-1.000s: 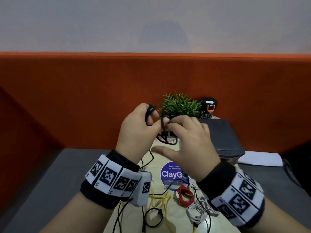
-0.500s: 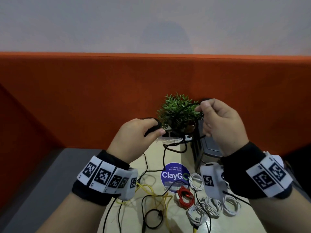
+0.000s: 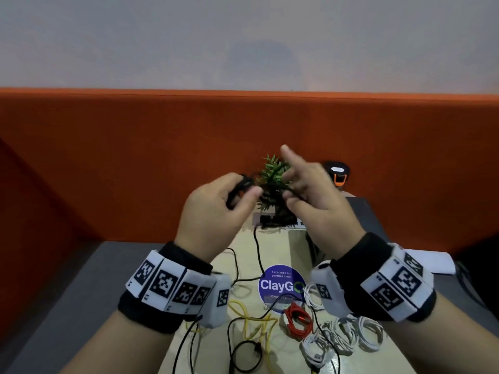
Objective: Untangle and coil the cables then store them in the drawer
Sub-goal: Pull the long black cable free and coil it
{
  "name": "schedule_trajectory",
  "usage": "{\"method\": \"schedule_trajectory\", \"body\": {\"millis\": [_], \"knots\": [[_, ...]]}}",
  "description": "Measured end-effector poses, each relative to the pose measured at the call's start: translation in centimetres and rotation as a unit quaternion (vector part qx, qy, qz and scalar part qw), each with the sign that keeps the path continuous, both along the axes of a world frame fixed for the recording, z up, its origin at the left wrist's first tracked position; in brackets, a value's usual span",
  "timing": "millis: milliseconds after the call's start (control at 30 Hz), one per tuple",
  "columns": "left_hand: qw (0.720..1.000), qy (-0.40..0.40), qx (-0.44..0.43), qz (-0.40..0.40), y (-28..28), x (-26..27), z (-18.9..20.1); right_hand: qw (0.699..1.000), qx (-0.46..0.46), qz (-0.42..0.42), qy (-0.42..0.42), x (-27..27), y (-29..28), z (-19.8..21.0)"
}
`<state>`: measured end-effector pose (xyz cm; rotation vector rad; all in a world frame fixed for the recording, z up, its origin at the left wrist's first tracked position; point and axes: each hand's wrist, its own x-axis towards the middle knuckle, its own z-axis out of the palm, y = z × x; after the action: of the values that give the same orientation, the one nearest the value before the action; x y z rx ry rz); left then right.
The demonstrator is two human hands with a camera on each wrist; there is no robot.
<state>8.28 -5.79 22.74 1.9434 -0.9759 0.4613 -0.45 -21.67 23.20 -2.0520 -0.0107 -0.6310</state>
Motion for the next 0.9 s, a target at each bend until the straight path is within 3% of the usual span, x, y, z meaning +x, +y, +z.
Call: {"method": "schedule_trajectory", "body": {"millis": [100,167,233,333,433,700,800,900], "knots": [[0.998,0.028,-0.034,0.051,0.7,1.0,0.6,0.997,0.024,-0.043,-0.067,-0.6,-1.2,0.3],[0.995,0.046,-0.059,0.071,1.0,1.5,0.8,0.993,0.053,-0.088,-0.05,-0.5,-2.1,-0.4],[0.991,0.068,-0.092,0.073,1.0,1.6,1.0,0.991,0.058,-0.118,0.039,0.0,-2.6,-1.8],[0.984,0.094,-0.145,0.046,0.6,1.2,2.0,0.977,0.01,-0.035,0.209,0.3,-1.3,-4.2],[0.974,0.113,-0.195,0.01,-0.1,0.6,3.5,0.966,-0.057,0.017,0.251,0.8,1.0,-5.3],[0.952,0.141,-0.27,-0.021,-0.8,0.3,5.7,0.983,0.011,0.047,0.176,2.9,3.5,-5.6],[0.949,0.157,-0.274,-0.016,-0.5,0.4,5.4,0.994,0.047,-0.07,0.074,3.0,3.2,-4.8],[0.945,0.166,-0.281,-0.022,-0.4,0.1,5.3,0.982,0.105,-0.156,0.012,3.2,2.2,-4.1]]}}
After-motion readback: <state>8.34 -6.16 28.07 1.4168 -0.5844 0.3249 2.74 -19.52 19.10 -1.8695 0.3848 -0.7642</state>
